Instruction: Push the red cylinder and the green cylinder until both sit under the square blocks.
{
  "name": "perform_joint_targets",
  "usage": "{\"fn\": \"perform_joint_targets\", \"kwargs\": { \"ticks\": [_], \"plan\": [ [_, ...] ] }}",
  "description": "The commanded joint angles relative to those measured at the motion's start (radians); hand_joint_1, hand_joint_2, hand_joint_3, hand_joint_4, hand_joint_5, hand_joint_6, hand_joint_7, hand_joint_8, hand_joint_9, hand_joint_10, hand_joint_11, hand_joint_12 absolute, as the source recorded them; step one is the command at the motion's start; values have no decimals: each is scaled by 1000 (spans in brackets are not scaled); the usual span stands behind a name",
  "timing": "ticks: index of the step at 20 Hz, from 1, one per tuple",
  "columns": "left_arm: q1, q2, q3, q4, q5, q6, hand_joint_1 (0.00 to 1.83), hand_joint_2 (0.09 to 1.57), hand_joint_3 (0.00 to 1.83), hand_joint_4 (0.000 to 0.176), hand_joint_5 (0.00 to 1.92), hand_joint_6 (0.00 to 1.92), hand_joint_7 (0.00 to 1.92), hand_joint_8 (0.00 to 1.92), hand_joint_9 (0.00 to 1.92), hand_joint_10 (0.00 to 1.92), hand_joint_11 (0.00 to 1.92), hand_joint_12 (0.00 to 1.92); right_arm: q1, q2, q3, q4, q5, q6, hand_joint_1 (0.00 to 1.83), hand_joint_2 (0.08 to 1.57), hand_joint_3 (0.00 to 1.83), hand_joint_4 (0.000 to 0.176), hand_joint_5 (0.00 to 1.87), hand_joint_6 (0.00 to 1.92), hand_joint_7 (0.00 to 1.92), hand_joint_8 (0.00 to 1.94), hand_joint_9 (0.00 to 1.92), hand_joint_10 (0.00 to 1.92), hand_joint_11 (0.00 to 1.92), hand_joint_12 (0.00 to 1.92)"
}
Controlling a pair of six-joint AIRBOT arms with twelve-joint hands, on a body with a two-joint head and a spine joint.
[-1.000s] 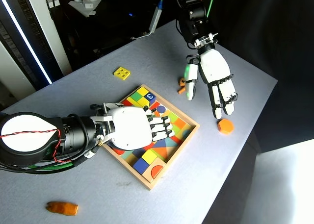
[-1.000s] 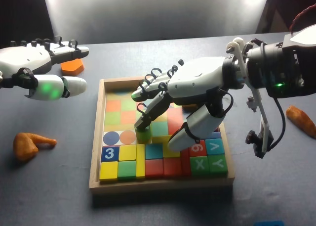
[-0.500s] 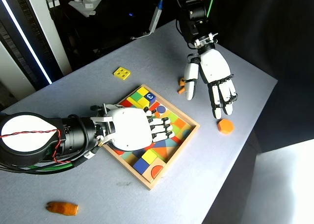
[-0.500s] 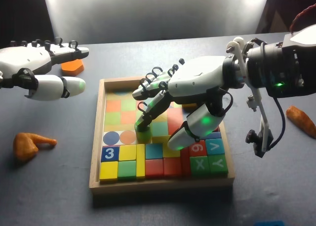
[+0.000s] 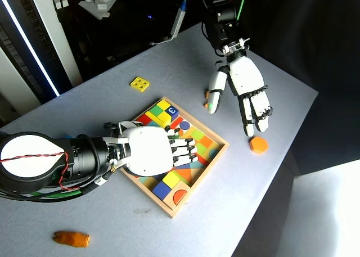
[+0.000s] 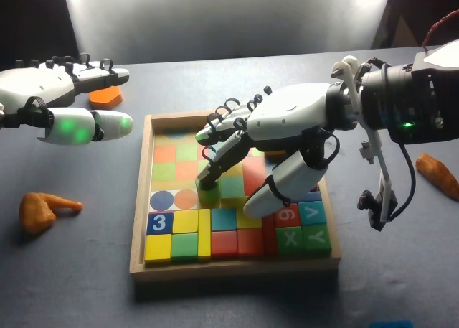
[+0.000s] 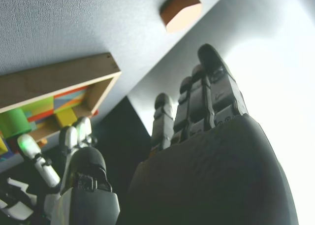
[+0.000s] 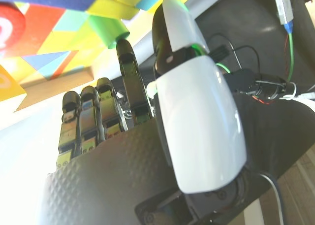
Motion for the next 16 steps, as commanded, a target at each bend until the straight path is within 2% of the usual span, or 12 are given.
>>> {"fn": "perform_joint_targets", "kwargs": {
  "ticks": [1, 4, 5, 6, 8, 9, 11, 13, 14, 15, 16],
  "plan": [
    [-14, 3, 8, -12, -108, -3, 0, 1210, 6, 176, 69, 0, 19, 1, 60, 7, 0, 566, -1, 4, 3, 26, 23, 6, 449, 1112, 0, 158, 506, 4, 0, 0, 0, 0, 0, 182],
    [-12, 3, 8, -12, -108, -2, 0, 1198, 0, 176, 78, 1, 11, 0, 49, 2, 0, 482, 0, 7, 3, 3, 36, 27, 430, 1119, 1, 162, 492, 1, 0, 0, 0, 0, 0, 129],
    [-12, 3, 7, -12, -108, -1, 0, 1187, 0, 176, 79, 1, 13, 0, 58, 4, 0, 503, 0, 9, 3, -1, 42, 33, 445, 1116, 0, 164, 497, 2, 0, 0, 0, 0, 0, 124],
    [-11, 4, 7, -12, -108, -1, 0, 1169, 0, 176, 77, 1, 31, 4, 105, 11, 0, 628, 1, 12, 3, -2, 45, 37, 478, 1112, 0, 169, 505, 2, 0, 0, 0, 0, 0, 81],
    [-10, 4, 7, -12, -108, -1, 0, 1173, 0, 176, 81, 1, 40, 3, 114, 9, 0, 626, 1, 17, 3, -5, 51, 44, 502, 1108, 0, 168, 517, 5, 0, 0, 0, 0, 0, 80],
    [-8, 4, 7, -12, -108, -1, 0, 1176, 2, 176, 83, 0, 35, 1, 74, 6, 0, 464, 0, 20, 3, -7, 53, 47, 491, 1111, 0, 162, 522, 1, 0, 0, 0, 0, 0, 74],
    [-8, 6, 6, -12, -108, -1, 0, 1176, 1, 176, 82, 0, 29, 1, 66, 2, 0, 431, 0, 26, 3, -14, 55, 57, 475, 1114, 1, 158, 523, 1, 0, 0, 0, 0, 0, 63],
    [-6, 7, 5, -22, -108, 4, 0, 1176, 1, 176, 83, 0, 22, 1, 49, 1, 0, 386, 0, 32, 2, -17, 58, 61, 487, 1112, 0, 140, 546, 2, 0, 0, 0, 0, 0, 97],
    [-5, 8, 3, -25, -110, 9, 0, 1178, 5, 176, 85, 1, 22, 2, 39, 5, 0, 319, 0, 34, 2, -18, 59, 62, 514, 1108, 0, 136, 554, 0, 0, 0, 0, 0, 0, 153],
    [-4, 9, 2, -27, -110, 10, 0, 1178, 5, 176, 85, 1, 22, 2, 39, 5, 0, 319, 0, 38, 1, -22, 59, 66, 514, 1108, 0, 136, 554, 0, 0, 0, 0, 0, 0, 153],
    [-4, 10, 2, -27, -110, 10, 0, 1198, 4, 176, 87, 1, 31, 1, 46, 3, 0, 336, 0, 41, 0, -29, 59, 72, 499, 1114, 0, 146, 548, 1, 0, 0, 0, 0, 0, 124]
  ]
}}
